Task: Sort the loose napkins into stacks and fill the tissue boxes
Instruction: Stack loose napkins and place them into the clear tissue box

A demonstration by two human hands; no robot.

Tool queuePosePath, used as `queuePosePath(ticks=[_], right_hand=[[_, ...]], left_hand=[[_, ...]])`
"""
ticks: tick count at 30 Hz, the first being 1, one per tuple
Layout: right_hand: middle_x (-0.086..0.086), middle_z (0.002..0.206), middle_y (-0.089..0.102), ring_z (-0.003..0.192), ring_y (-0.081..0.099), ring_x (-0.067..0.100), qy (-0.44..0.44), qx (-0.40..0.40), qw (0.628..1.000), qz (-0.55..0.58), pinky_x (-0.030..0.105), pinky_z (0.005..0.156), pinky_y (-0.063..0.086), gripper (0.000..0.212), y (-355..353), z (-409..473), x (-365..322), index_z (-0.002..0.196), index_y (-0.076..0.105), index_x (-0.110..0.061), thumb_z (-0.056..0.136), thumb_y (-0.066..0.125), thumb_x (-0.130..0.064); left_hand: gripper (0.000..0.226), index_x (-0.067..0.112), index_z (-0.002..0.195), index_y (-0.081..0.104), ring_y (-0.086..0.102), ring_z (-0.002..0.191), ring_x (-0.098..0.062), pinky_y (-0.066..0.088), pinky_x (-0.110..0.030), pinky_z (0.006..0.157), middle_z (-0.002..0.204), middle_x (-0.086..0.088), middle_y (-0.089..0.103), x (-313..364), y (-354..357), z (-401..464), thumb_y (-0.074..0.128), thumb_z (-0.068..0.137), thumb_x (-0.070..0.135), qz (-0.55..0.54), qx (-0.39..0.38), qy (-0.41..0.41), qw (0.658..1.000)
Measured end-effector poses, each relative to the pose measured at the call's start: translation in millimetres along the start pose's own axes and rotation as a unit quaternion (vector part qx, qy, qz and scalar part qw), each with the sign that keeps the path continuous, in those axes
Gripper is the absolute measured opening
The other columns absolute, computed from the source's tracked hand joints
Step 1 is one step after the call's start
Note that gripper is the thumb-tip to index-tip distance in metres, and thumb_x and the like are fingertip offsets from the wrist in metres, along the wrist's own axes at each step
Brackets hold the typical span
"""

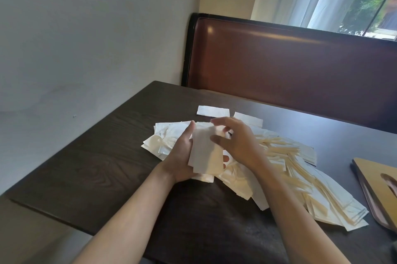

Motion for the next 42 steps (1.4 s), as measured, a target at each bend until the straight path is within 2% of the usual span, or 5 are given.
queuePosePath(ticks=[15,19,23,31,42], right_hand=[[-0.015,0.096,0.068,0.089,0.059,0.007,-0.039,0.002,0.999,0.002,0.026,0.078,0.051,0.008,0.9,-5.1,-4.3,0.093,0.072,-0.024,0.087,0.074,-0.02],[-0.001,0.087,0.071,0.08,0.064,0.022,-0.028,-0.036,0.992,0.12,0.03,0.074,0.054,0.012,2.0,-4.9,-4.3,0.089,0.07,-0.027,0.086,0.075,-0.016],[0.009,0.081,0.067,0.074,0.06,0.02,-0.026,-0.015,0.952,0.305,0.025,0.071,0.049,0.009,-9.3,-7.3,-5.5,0.09,0.073,-0.014,0.088,0.07,-0.006],[-0.021,0.11,0.064,0.102,0.059,0.002,0.013,0.053,0.995,0.084,0.002,0.078,0.039,0.012,-8.8,-0.7,7.9,0.09,0.069,-0.024,0.085,0.076,-0.016],[-0.024,0.095,0.065,0.097,0.06,0.011,-0.073,0.141,0.987,-0.026,0.023,0.085,0.044,0.022,-23.2,-10.9,-13.0,0.105,0.076,-0.021,0.085,0.075,-0.011]], left_hand=[[0.067,0.019,0.1,0.078,0.072,0.082,-0.023,0.056,-0.036,0.079,0.096,-0.009,0.073,1.9,-3.1,2.1,0.025,0.104,0.059,0.029,0.018,0.017,0.999],[0.052,0.015,0.111,0.07,0.074,0.074,-0.019,0.059,-0.03,0.065,0.087,-0.005,0.077,14.0,-7.3,4.2,0.03,0.108,0.048,-0.003,0.051,0.065,0.997],[0.047,0.014,0.119,0.069,0.068,0.095,-0.024,0.05,-0.04,0.089,0.106,-0.009,0.074,17.3,-14.9,5.5,0.039,0.105,0.047,0.007,0.078,0.084,0.993],[0.049,0.01,0.117,0.069,0.071,0.086,-0.023,0.055,-0.035,0.079,0.103,-0.012,0.073,7.4,-3.2,5.9,0.04,0.104,0.048,0.035,0.038,0.06,0.997],[0.063,0.014,0.112,0.07,0.064,0.091,-0.021,0.047,-0.033,0.084,0.098,-0.009,0.068,0.1,-0.7,8.5,0.032,0.1,0.063,0.02,0.001,0.026,0.999]])
Point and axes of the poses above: each hand's wrist, its own z-axis towards the middle knuckle, its own y-axis out of the palm, x = y × z, the point moved 9 cm from there along z, towards the middle knuckle
